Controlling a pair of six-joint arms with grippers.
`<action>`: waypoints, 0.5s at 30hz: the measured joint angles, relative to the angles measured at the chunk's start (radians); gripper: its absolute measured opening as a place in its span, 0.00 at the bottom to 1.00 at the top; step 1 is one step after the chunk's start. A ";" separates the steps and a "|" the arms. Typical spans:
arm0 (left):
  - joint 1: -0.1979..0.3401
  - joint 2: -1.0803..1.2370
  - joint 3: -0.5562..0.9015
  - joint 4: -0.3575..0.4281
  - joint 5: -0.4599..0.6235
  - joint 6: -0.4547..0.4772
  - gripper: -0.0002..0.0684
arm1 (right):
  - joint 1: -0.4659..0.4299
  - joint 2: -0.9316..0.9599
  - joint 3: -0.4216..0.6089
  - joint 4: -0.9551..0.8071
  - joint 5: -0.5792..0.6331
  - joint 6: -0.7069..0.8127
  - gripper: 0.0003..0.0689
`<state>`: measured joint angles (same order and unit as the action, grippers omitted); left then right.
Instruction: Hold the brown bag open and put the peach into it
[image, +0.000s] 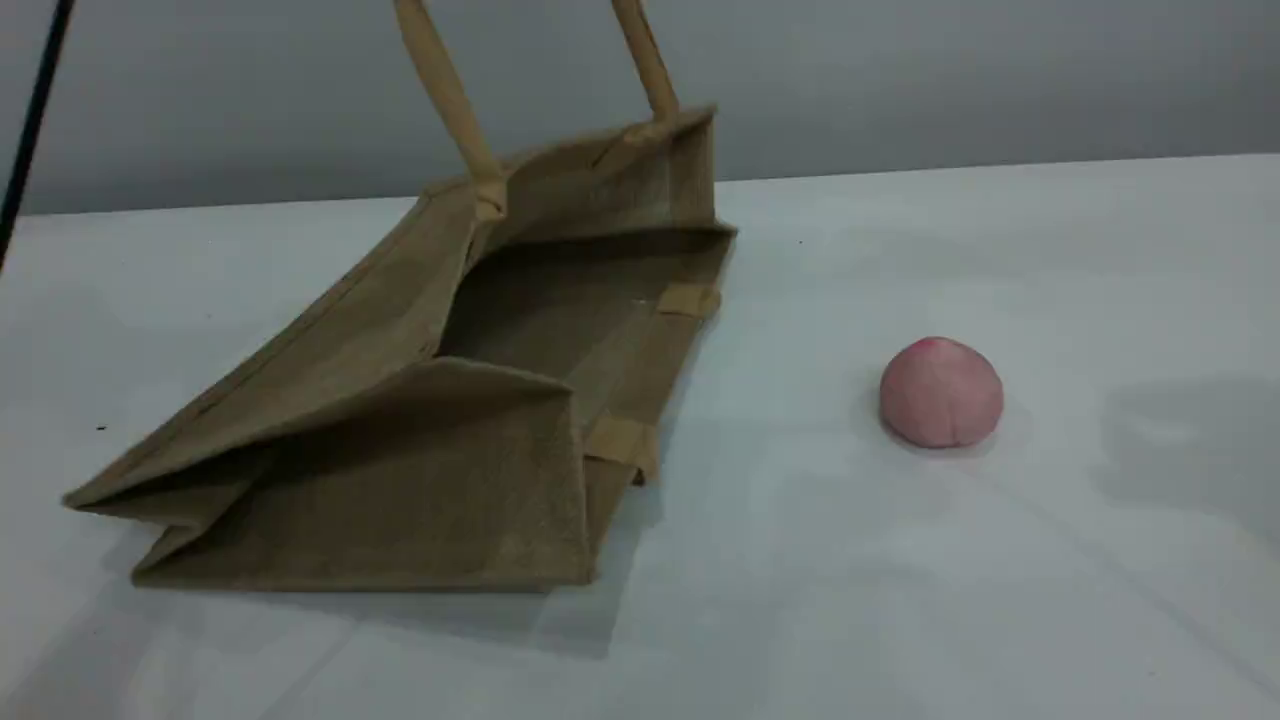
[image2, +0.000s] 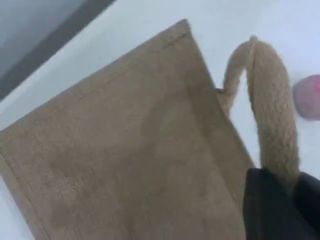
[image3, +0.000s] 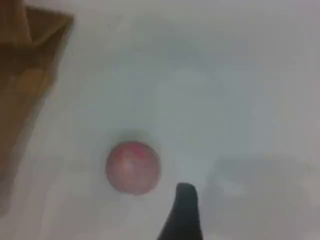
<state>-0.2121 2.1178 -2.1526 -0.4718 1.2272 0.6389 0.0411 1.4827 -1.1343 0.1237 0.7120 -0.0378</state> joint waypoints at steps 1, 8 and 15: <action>0.000 -0.009 -0.001 0.000 0.000 0.015 0.15 | 0.000 0.014 0.000 0.014 -0.006 -0.020 0.82; 0.000 -0.081 -0.003 0.000 -0.001 0.092 0.15 | 0.000 0.116 0.000 0.155 -0.010 -0.197 0.82; 0.000 -0.107 -0.004 -0.008 -0.005 0.113 0.15 | 0.000 0.213 0.000 0.327 -0.018 -0.359 0.82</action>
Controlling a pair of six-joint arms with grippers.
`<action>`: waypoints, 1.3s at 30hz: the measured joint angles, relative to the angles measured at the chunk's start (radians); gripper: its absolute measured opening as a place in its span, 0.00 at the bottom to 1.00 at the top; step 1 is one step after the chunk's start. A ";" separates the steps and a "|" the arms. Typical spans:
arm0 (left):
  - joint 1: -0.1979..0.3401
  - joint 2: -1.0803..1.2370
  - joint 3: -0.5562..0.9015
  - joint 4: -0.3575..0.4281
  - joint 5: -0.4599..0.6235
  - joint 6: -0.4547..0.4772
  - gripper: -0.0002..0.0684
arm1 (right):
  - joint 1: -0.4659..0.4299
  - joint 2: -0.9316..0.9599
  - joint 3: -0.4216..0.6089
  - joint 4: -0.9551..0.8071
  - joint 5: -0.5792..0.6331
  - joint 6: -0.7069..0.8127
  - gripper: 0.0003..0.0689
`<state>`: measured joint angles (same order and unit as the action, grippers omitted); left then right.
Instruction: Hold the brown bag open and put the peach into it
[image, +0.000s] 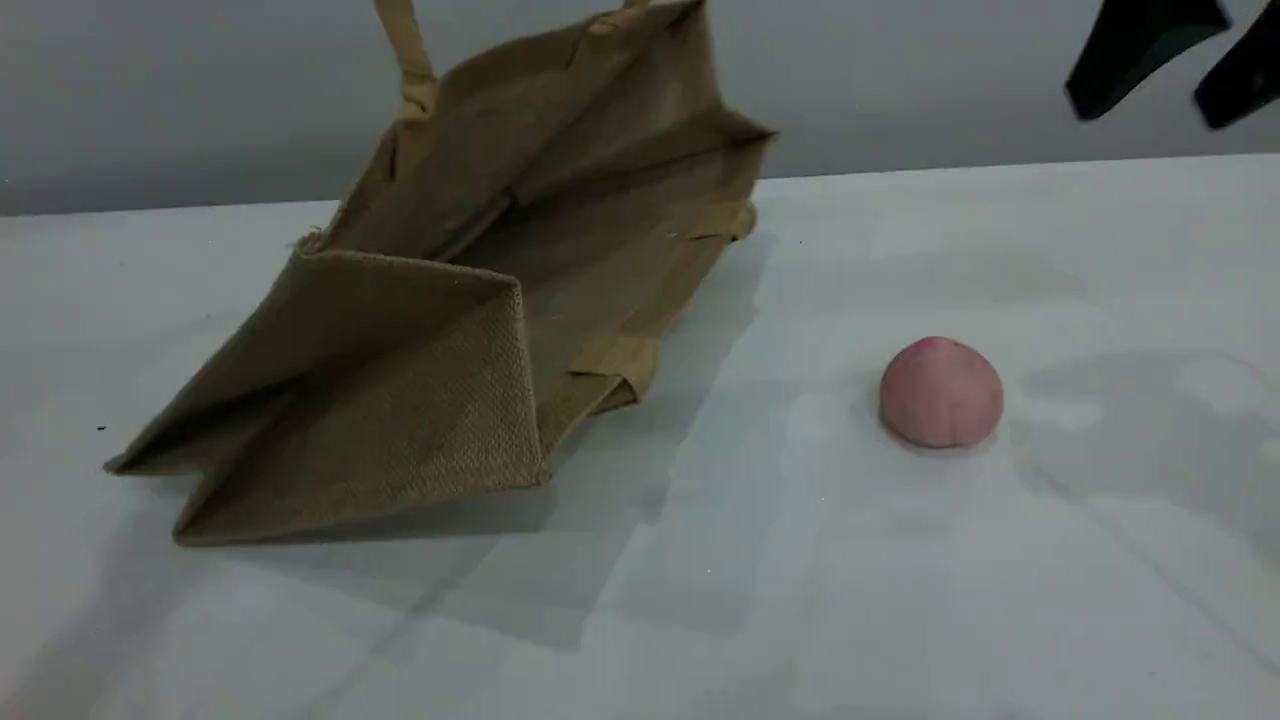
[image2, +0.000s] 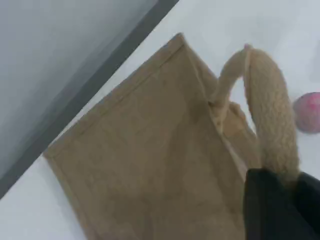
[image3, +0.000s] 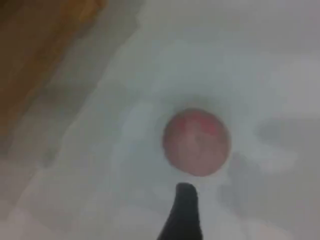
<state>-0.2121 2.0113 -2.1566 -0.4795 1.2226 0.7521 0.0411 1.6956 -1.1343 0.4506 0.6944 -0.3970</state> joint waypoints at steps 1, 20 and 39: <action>0.000 0.000 0.000 0.000 0.000 0.017 0.15 | 0.000 0.013 0.000 0.014 0.000 -0.020 0.82; 0.000 0.000 0.000 0.000 -0.001 0.048 0.15 | 0.183 0.258 0.000 0.016 -0.194 -0.030 0.82; 0.000 0.000 0.000 -0.010 -0.001 0.047 0.15 | 0.189 0.413 -0.001 0.020 -0.344 -0.033 0.81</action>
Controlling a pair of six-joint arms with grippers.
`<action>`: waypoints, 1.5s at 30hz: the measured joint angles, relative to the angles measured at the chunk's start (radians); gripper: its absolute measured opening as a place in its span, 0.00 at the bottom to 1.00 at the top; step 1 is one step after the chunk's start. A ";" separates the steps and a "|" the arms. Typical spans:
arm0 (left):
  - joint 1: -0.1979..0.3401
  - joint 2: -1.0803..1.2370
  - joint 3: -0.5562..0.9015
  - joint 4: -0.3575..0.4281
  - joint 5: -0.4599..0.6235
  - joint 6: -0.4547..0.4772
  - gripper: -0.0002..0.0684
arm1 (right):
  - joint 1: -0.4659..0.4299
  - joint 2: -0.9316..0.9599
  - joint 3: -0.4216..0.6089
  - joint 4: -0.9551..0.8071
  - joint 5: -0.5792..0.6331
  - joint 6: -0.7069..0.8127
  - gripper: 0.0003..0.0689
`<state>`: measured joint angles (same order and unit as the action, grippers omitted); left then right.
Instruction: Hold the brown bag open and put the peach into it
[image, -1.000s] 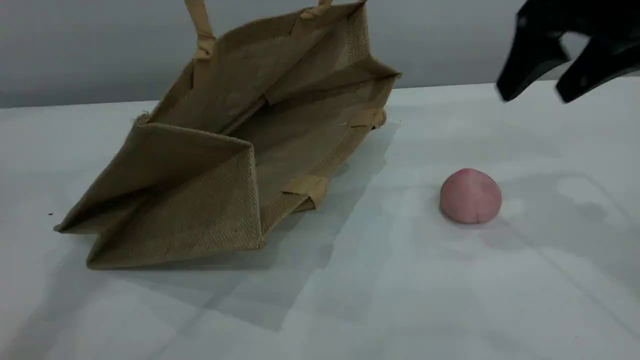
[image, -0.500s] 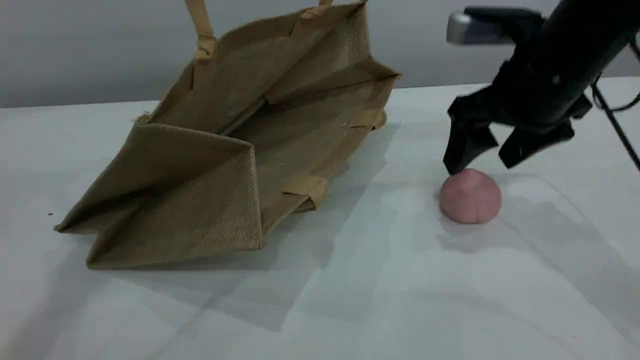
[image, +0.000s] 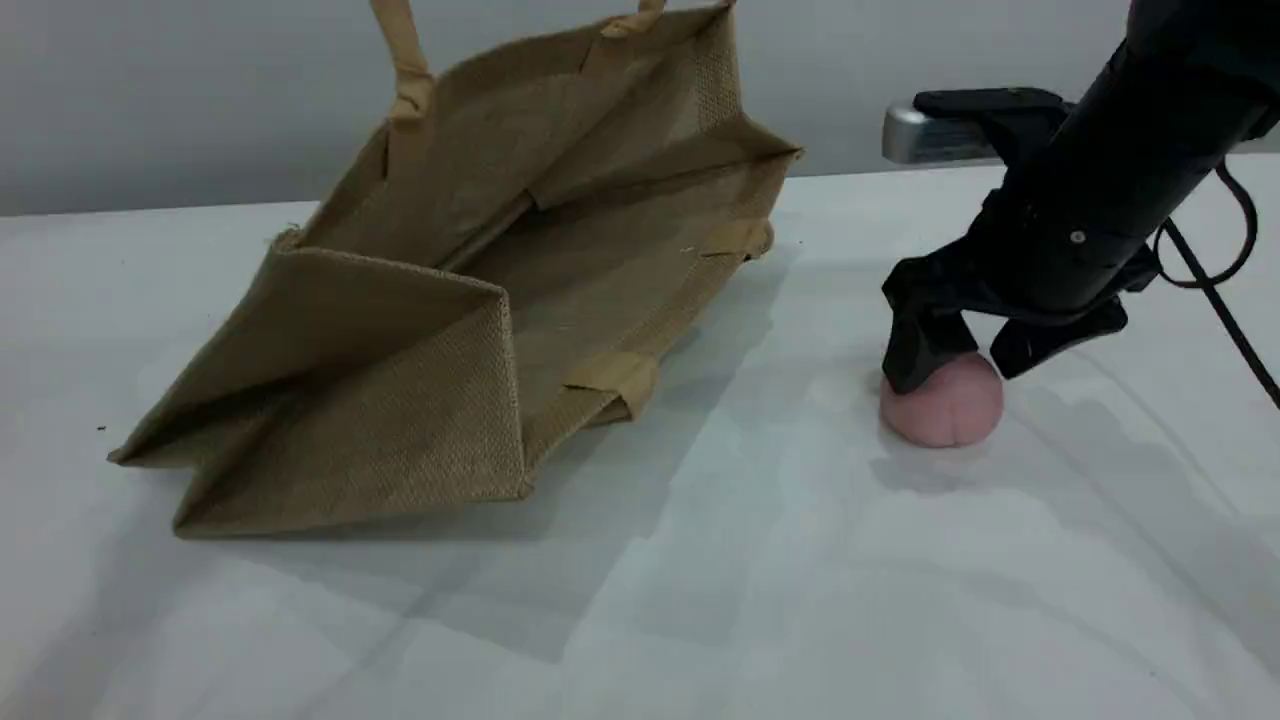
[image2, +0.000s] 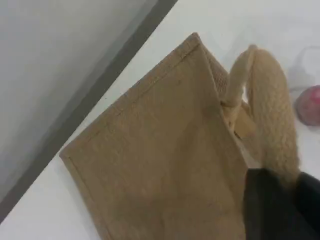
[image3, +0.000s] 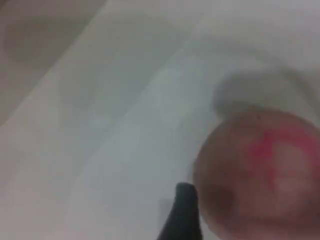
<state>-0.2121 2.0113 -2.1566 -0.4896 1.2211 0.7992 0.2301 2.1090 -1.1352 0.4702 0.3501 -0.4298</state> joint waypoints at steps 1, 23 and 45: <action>0.000 0.000 0.000 -0.005 0.000 0.000 0.15 | 0.000 0.007 0.000 0.000 0.001 0.000 0.81; 0.000 0.000 0.000 -0.011 0.000 0.009 0.15 | 0.000 -0.049 0.000 -0.094 0.104 0.029 0.03; -0.064 -0.002 0.000 -0.005 0.000 0.106 0.15 | 0.241 -0.346 0.002 -0.097 0.028 -0.079 0.03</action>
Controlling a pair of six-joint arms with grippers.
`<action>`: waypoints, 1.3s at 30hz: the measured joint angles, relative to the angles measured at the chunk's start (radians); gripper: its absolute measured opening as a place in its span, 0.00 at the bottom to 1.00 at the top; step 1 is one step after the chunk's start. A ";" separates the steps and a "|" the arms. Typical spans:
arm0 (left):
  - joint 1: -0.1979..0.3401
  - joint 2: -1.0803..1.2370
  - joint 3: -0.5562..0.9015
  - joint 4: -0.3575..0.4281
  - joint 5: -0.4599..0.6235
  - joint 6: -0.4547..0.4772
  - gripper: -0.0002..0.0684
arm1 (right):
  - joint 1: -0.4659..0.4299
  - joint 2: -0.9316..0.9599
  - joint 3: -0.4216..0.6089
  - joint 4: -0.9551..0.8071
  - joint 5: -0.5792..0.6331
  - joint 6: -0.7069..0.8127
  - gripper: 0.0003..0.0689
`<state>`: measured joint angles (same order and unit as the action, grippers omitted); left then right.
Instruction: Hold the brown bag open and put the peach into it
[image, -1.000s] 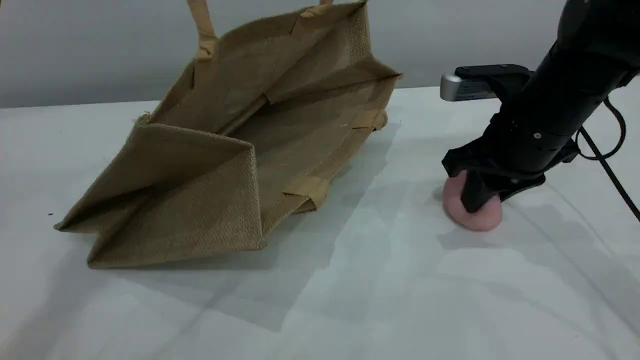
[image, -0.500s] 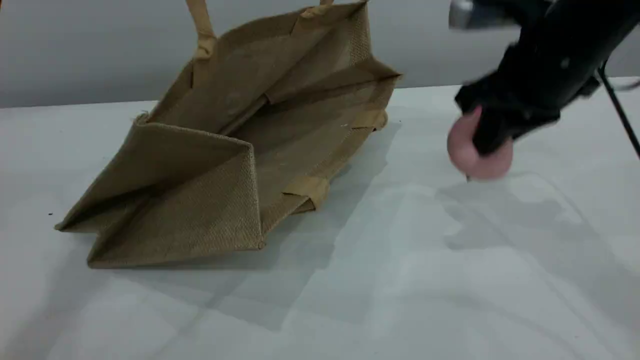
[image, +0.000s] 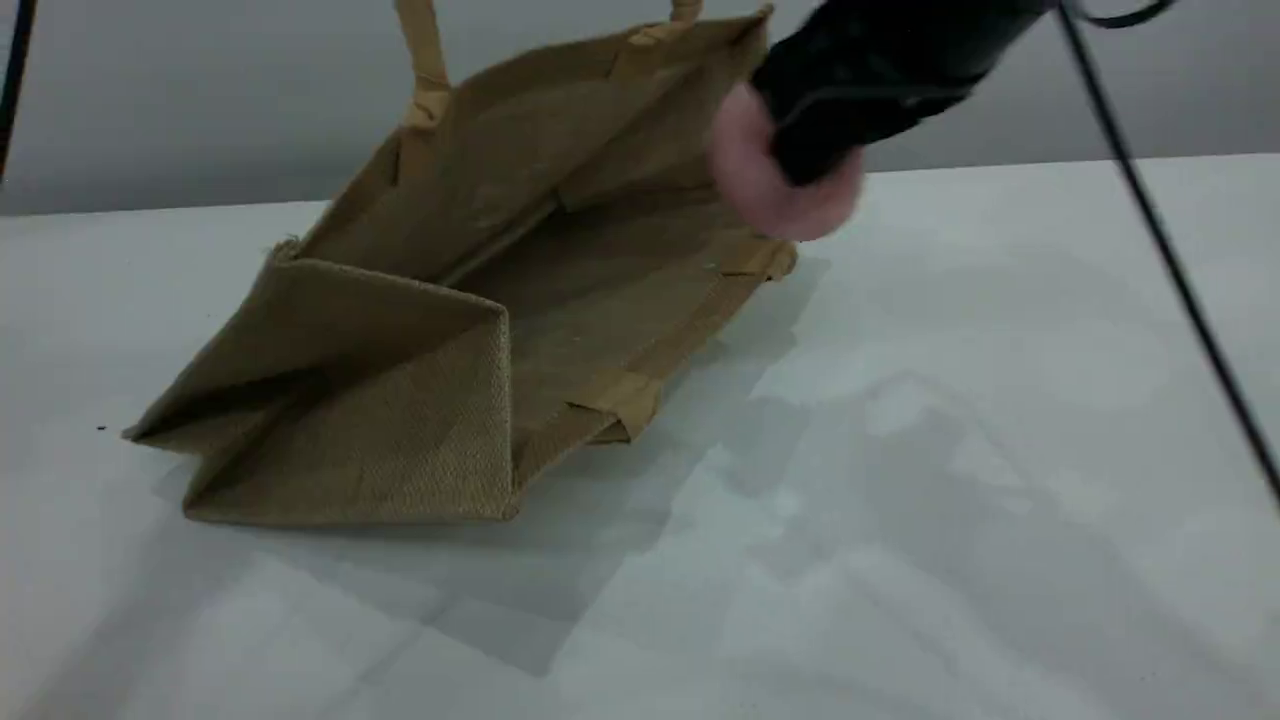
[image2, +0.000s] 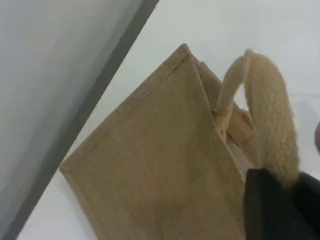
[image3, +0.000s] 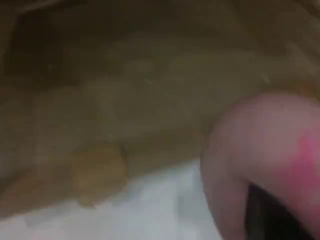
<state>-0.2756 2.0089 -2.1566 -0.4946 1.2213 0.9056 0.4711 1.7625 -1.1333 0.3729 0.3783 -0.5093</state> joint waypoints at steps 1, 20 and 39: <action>-0.008 -0.004 0.000 0.000 0.000 0.015 0.15 | 0.015 0.001 0.000 0.000 -0.010 0.000 0.03; -0.077 -0.056 0.000 0.003 0.000 0.130 0.15 | 0.067 0.107 0.000 0.048 -0.178 -0.025 0.03; -0.077 -0.056 0.000 0.001 -0.001 0.128 0.15 | 0.067 0.185 -0.001 0.151 -0.188 0.008 0.82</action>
<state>-0.3529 1.9530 -2.1566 -0.4936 1.2202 1.0338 0.5385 1.9471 -1.1343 0.5240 0.1898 -0.5017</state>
